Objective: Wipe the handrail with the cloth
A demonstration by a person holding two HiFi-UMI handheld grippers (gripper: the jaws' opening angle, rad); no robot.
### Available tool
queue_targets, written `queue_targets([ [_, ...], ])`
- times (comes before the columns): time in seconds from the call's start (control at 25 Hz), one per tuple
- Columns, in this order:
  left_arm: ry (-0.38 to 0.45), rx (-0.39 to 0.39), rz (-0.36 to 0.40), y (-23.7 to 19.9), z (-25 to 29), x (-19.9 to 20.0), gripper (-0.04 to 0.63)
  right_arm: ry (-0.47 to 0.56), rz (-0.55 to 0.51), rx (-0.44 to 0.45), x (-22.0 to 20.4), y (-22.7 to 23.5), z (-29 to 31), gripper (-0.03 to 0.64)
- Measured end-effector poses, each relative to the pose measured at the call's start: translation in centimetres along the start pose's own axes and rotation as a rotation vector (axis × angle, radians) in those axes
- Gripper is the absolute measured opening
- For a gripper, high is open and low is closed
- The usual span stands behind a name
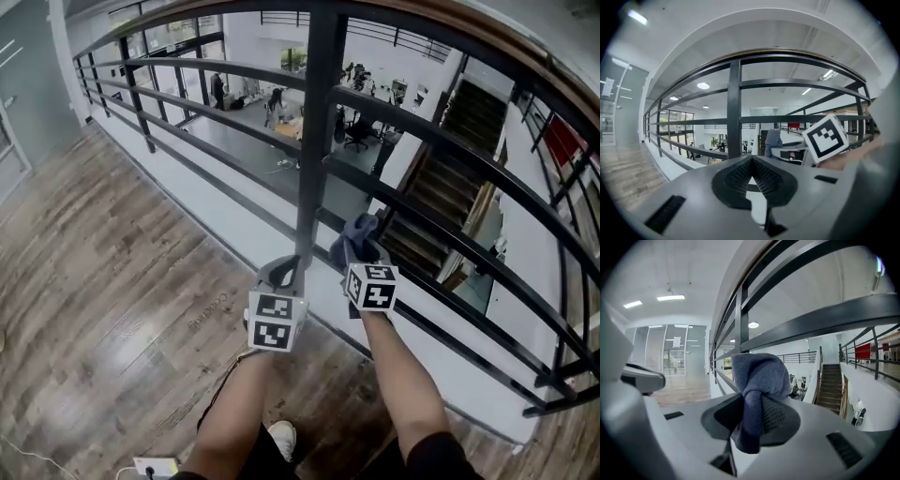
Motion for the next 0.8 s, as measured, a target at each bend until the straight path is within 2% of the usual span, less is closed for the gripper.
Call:
queue_targets([
  [0.12, -0.001, 0.004, -0.025, -2.3, 0.4, -1.0, -0.002, 0.0, -0.003, -0.049, 1.4, -1.6, 3.2, 0.101],
  [0.28, 0.0, -0.056, -0.101, -3.4, 0.0, -1.2, -0.002, -0.02, -0.012, -0.106, 3.2, -2.4, 5.9, 0.101],
  [0.4, 0.012, -0.064, -0.083, -3.2, 0.0, -1.0, -0.002, -0.082, -0.024, -0.147, 3.9, -1.7, 8.2, 0.101],
  [0.6, 0.001, -0.051, -0.051, -3.9, 0.8, -1.3, -0.002, -0.251, -0.044, -0.187, 3.7, -2.3, 11.2, 0.1],
  [0.8, 0.006, -0.076, -0.07, -3.7, 2.1, -1.8, -0.002, -0.266, -0.052, -0.196, 3.2, -1.4, 11.4, 0.1],
])
Point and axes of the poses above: the fingertips, and each gripper's own axes: z forward along the fingers, y to its right, x out of its top, the point moved 9 cm from there along -z, backward along the fingers, and after that the axes turned 14 degrees about -y, right-handed, at the moved point
